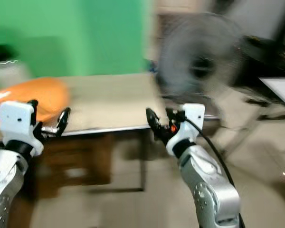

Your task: Setting the table

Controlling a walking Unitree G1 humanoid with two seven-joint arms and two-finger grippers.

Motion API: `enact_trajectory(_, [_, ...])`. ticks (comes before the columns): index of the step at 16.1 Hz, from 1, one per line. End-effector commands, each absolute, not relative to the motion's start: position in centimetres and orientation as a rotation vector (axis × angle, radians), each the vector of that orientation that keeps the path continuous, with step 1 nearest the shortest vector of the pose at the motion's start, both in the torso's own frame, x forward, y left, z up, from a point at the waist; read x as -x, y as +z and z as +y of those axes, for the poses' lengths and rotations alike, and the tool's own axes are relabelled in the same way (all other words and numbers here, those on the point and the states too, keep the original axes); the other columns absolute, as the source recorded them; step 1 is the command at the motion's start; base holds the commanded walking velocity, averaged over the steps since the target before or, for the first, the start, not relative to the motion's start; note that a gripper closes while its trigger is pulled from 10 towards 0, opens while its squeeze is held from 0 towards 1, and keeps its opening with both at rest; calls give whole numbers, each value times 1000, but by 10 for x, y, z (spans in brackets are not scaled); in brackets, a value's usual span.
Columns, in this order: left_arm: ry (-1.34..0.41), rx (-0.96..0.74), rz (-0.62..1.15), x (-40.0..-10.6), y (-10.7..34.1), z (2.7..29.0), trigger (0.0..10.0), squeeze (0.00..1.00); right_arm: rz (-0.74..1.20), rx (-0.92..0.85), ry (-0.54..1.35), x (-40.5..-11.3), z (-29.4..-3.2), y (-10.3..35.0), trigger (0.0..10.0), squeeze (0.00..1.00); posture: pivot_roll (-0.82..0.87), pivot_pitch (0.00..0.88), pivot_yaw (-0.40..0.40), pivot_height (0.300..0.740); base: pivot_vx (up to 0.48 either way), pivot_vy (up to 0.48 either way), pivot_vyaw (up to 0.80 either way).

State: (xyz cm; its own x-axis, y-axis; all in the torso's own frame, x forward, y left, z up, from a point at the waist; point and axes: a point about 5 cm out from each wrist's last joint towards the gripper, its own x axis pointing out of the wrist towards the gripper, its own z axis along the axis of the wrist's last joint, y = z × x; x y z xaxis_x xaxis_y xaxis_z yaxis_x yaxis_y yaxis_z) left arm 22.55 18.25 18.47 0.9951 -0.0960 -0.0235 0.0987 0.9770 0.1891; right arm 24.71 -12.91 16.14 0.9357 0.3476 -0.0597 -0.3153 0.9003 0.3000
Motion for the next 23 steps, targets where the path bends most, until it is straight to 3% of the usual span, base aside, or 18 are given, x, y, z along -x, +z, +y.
enact_trajectory(1, [-110,-191,8,-227,186,179,10000,0,127,-288,309,-248,-136,158,10000,0,95,0,13,740,0,0,800])
enact_trajectory(6, [-108,-201,14,-232,185,177,10000,0,127,-310,256,-253,-140,156,10000,0,97,0,11,740,0,0,0])
enact_trajectory(16, [-119,-199,15,-232,185,175,10000,0,131,-295,259,-255,-141,155,10000,0,98,0,9,740,323,0,0])
enact_trajectory(23, [-143,-211,11,-230,186,172,10000,0,133,-284,371,-256,-135,157,10000,0,106,0,8,740,340,0,800])
